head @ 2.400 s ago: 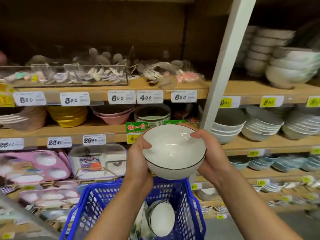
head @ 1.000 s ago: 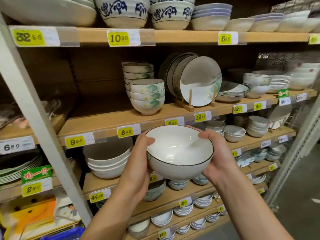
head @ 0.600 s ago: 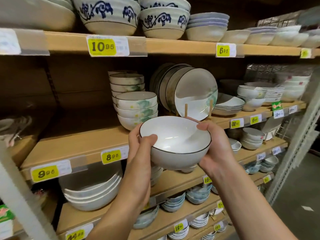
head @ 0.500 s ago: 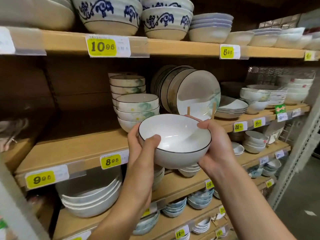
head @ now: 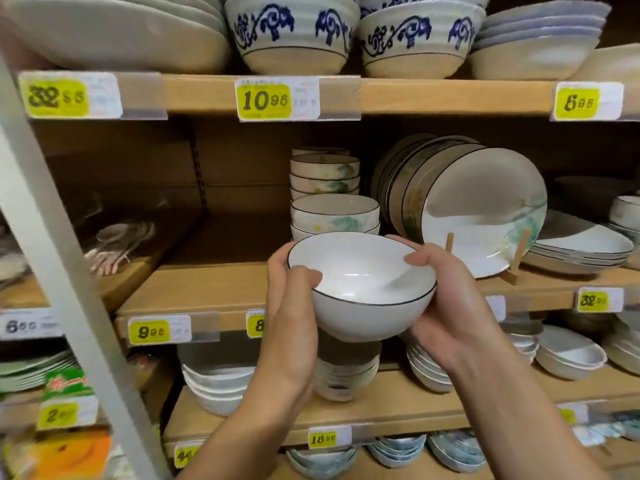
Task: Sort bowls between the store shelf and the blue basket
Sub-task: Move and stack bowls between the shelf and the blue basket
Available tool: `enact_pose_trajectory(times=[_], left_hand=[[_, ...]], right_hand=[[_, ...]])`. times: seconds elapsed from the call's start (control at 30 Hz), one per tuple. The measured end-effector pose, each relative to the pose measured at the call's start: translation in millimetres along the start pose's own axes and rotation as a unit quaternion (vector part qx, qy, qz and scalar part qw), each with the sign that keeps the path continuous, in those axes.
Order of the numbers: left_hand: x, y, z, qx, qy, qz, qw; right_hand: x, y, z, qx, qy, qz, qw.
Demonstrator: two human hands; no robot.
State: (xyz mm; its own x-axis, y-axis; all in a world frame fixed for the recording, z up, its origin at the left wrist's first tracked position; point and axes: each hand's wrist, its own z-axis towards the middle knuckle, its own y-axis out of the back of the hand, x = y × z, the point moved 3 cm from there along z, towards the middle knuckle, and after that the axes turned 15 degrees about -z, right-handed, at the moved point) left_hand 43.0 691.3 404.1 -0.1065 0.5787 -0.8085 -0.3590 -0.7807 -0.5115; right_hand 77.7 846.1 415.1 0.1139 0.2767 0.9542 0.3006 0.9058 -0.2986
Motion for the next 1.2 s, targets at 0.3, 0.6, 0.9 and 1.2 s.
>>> enact_pose_trajectory(times=[0.3,0.6,0.9,1.2], left_hand=[[-14.3,-4.6,15.3,-0.041,0.060,-0.026,0.997],[-8.3,-13.2,10.3,-0.051,0.061,-0.045,0.996],[-0.7,-21.3,-5.4,-0.034,-0.047,-0.002,0.998],[-24.8,-7.9,35.5,-0.033,0.008,-0.038,0.999]], right_hand=[[17.1,-10.3,16.3,0.158,-0.052,0.013,0.986],[14.9,-5.7,22.3,0.151,-0.037,0.054,0.986],[7.3,-8.5,6.2,-0.026,0.047,-0.009,0.998],[11.7,-2.6,-7.0,0.056,0.177,-0.125,0.975]])
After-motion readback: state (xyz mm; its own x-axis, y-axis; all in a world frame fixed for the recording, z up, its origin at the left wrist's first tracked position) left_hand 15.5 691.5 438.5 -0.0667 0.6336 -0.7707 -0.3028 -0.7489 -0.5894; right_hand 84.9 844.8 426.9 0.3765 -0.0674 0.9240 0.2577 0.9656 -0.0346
